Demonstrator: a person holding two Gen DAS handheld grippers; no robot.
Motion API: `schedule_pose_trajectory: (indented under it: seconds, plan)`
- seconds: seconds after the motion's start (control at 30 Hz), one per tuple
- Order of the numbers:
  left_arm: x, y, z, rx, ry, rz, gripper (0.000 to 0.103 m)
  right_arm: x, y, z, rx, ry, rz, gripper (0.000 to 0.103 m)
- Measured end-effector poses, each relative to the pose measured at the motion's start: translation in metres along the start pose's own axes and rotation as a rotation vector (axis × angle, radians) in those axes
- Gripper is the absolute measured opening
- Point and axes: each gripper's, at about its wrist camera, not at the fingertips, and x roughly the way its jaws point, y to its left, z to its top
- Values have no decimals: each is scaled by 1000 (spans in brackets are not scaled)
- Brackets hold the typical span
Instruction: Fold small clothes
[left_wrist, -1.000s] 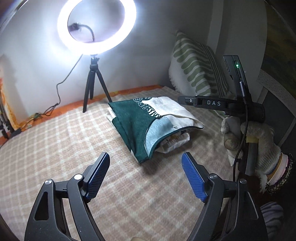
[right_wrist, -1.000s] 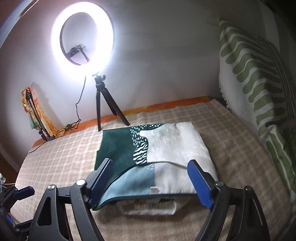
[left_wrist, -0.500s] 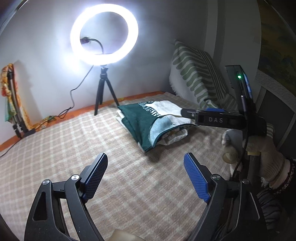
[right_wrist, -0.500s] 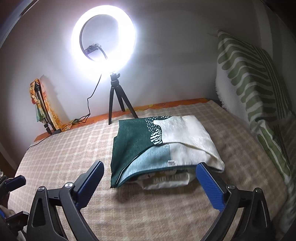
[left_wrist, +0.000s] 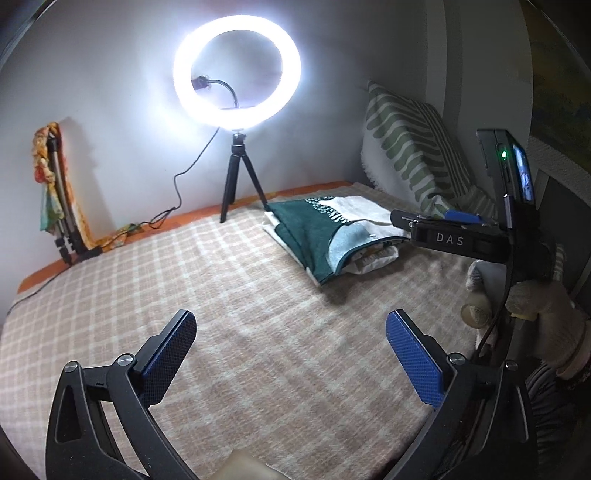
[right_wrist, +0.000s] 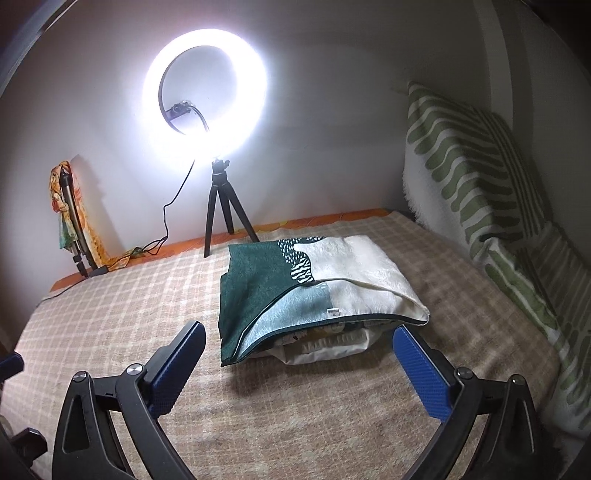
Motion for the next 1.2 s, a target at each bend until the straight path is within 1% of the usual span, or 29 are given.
schedule_pose_trajectory:
  seconds: [0.1, 0.17, 0.3, 0.43, 0.7, 1.2]
  plan:
    - [2, -2, -5, 24, 11, 0, 102, -3, 6, -3, -15, -17, -5, 103]
    - [3, -4, -9, 37, 15, 16, 102, -6, 9, -4, -15, -29, -18, 103]
    - [5, -3, -14, 30, 30, 15, 102, -9, 14, -6, -13, -48, -32, 103]
    - [4, -3, -18, 35, 23, 33, 102, -11, 18, -7, -25, -66, -45, 103]
    - [3, -1, -21, 28, 30, 31, 102, -12, 24, -10, -49, -68, -42, 103]
    - [-4, -3, -18, 18, 18, 20, 102, -14, 24, -11, -49, -74, -53, 103]
